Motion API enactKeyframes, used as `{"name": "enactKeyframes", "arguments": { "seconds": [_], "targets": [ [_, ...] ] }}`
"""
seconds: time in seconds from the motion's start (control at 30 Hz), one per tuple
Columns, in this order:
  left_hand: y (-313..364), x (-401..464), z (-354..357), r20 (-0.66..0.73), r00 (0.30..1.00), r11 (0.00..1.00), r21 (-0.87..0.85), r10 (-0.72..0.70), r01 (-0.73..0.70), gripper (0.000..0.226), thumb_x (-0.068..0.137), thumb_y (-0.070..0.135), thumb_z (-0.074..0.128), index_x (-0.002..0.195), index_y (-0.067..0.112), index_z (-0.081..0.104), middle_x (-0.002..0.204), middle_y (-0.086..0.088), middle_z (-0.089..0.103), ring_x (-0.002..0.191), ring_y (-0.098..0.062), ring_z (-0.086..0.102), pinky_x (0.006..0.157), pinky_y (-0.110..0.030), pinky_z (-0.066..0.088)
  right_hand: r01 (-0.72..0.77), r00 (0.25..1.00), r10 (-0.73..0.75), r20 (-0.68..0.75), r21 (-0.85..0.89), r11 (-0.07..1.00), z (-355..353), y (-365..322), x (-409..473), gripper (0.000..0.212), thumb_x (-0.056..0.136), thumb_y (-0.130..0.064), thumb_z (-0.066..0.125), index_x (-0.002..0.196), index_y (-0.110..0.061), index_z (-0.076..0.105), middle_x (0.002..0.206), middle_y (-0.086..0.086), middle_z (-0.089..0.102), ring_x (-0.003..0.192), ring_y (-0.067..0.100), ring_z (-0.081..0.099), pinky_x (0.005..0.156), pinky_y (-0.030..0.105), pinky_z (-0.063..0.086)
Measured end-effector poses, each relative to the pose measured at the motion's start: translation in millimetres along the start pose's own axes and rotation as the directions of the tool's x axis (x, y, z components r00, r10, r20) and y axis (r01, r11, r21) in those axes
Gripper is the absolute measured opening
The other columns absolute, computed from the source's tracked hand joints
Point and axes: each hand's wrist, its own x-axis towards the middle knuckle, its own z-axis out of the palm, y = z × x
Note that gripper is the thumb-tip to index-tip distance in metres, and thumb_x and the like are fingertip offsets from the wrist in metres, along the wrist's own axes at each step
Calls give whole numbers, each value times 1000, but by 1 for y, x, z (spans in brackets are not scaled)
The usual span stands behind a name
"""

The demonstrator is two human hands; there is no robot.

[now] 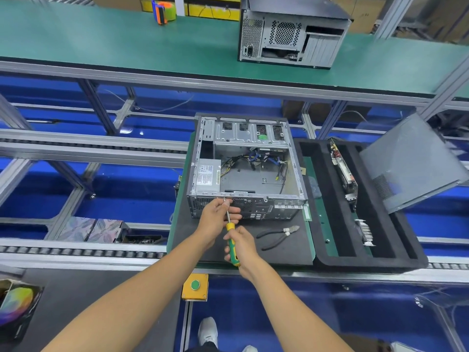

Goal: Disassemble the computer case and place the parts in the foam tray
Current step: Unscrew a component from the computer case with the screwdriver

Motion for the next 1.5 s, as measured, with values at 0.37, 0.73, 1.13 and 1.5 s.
{"name": "enactKeyframes", "arguments": {
  "seconds": [0.37, 0.73, 1.13, 1.5],
  "targets": [
    [4, 0, -1, 40, 999, 999, 6, -34, 33, 20, 109, 18, 48, 118, 2, 58, 98, -16, 74, 73, -19, 74, 65, -27, 62, -17, 1000, 16, 14, 84, 996, 6, 1, -3, 20, 98, -11, 54, 79, -12, 49, 71, 4, 52, 47, 15, 45, 44, 23, 34],
    [2, 0, -1, 33, 999, 999, 30, -28, 27, 24, 109, 20, 49, 121, 3, 60, 101, -14, 76, 77, -21, 76, 64, -26, 60, 7, 1000, -7, 6, 72, 997, 3, 4, -5, 24, 101, -20, 58, 80, -13, 50, 73, 4, 57, 48, 14, 48, 44, 24, 38],
    [6, 0, 0, 36, 998, 998, 50, -45, 43, 20, 110, 20, 47, 117, 8, 61, 97, -12, 76, 73, -19, 74, 64, -28, 61, -10, 1000, 8, 25, 93, 996, 5, 1, -9, 22, 101, -17, 55, 80, -13, 51, 72, 6, 51, 49, 14, 46, 44, 25, 36],
    [8, 0, 3, 15, 995, 995, 29, -98, 97, 22, 111, 19, 44, 115, 10, 63, 89, -2, 79, 67, -13, 72, 58, -26, 59, -62, 997, 52, 62, 169, 984, 7, -1, -12, 10, 91, -6, 55, 88, -15, 51, 67, 4, 48, 49, 14, 47, 43, 23, 36]
  ]
}}
